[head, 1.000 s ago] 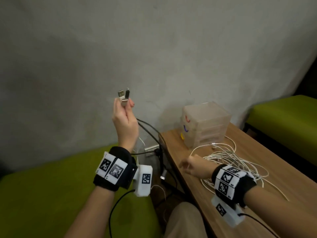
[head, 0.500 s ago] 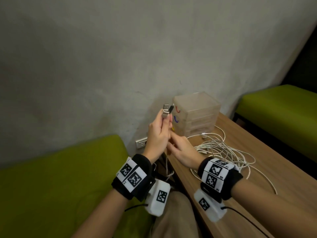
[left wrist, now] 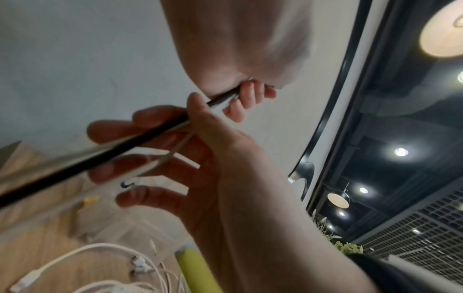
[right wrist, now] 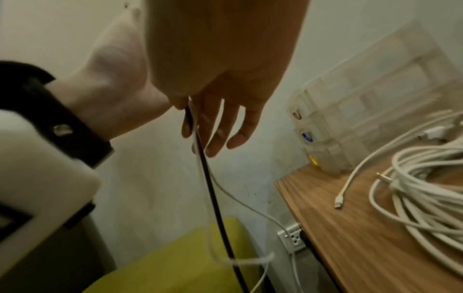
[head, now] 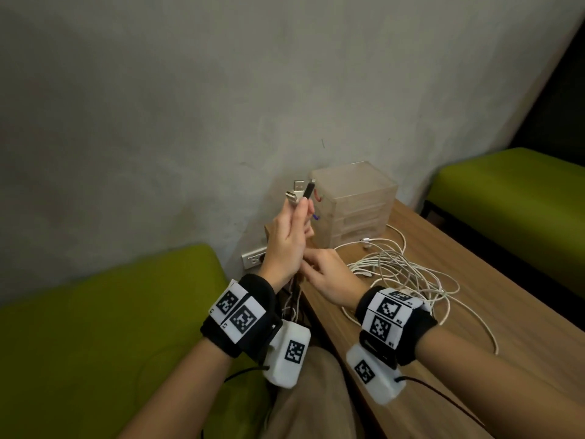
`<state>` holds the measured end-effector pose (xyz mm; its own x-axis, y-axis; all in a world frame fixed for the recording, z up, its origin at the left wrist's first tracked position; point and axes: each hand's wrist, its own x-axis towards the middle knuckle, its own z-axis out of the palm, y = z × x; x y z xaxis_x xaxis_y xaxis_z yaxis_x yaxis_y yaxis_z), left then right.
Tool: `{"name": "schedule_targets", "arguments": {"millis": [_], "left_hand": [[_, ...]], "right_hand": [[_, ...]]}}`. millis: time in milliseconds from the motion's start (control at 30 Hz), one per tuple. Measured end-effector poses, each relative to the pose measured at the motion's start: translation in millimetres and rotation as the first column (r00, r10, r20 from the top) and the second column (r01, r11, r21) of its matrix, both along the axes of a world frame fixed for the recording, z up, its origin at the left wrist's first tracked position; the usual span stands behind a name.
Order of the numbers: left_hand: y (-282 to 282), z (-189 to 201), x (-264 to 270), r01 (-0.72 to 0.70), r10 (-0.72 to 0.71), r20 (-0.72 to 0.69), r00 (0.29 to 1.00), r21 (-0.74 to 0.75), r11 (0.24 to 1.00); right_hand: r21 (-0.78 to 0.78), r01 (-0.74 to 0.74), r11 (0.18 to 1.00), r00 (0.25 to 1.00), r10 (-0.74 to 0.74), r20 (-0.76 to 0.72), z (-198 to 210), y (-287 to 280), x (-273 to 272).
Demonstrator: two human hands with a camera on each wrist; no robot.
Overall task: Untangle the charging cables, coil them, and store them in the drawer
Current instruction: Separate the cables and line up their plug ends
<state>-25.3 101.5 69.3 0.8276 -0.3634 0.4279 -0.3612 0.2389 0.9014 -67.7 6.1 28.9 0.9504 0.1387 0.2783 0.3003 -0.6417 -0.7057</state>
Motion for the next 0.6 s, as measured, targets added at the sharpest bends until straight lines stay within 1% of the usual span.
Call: {"name": "schedule_targets", "arguments": {"millis": [67, 100, 167, 233, 300, 400, 433, 467, 533, 600], "left_hand": [[-1, -5, 2, 0.003, -0.003, 0.000, 1.000, 0.007, 1.000], [-3, -9, 3, 0.000, 0.000, 0.014, 1.000, 0.020, 1.000], [-12, -15, 6, -0.024, 0.023, 0.026, 0.999, 0.034, 0.999], [-27, -17, 9, -0.034, 0.034, -0.025, 0.999, -0.008, 0.999], [-44, -16, 5, -0.016, 0.015, -0.031, 0.999, -0.017, 1.000], [-66, -19, -9, -0.077, 0.073, 0.028, 0.997, 0.178, 0.981], [-71, -20, -13, -0.067, 0.064, 0.023, 0.998, 0.210, 0.975], [-75, -22, -17, -0.010, 0.012, -0.010, 1.000, 0.195, 0.981], [-83, -27, -23, 0.132, -0.123, -0.102, 0.987, 0.089, 0.987], [-91, -33, -28, 0.173, -0.162, -0.176, 0.971, 0.049, 0.984]], "right_hand": [[-0.062, -0.020, 0.998, 0.998, 0.016, -0.057, 3, -7, 1], [-0.080, -0.014, 0.997, 0.998, 0.009, -0.060, 6, -11, 1], [-0.087, 0.023, 0.996, 0.998, -0.028, -0.051, 12, -20, -1], [-0.108, 0.061, 0.992, 0.995, -0.069, -0.071, 21, -32, -5], [-0.117, 0.092, 0.989, 0.990, -0.104, -0.094, 30, -49, -9], [-0.024, 0.147, 0.989, 0.984, -0.148, -0.097, 32, -73, -17], [0.014, 0.152, 0.988, 0.983, -0.150, -0.104, 29, -78, -21], [0.039, 0.158, 0.987, 0.982, -0.153, -0.111, 25, -83, -24], [0.064, 0.182, 0.981, 0.979, -0.175, -0.107, 16, -91, -31], [0.096, 0.221, 0.970, 0.969, -0.208, -0.131, 7, -97, -38]]}}
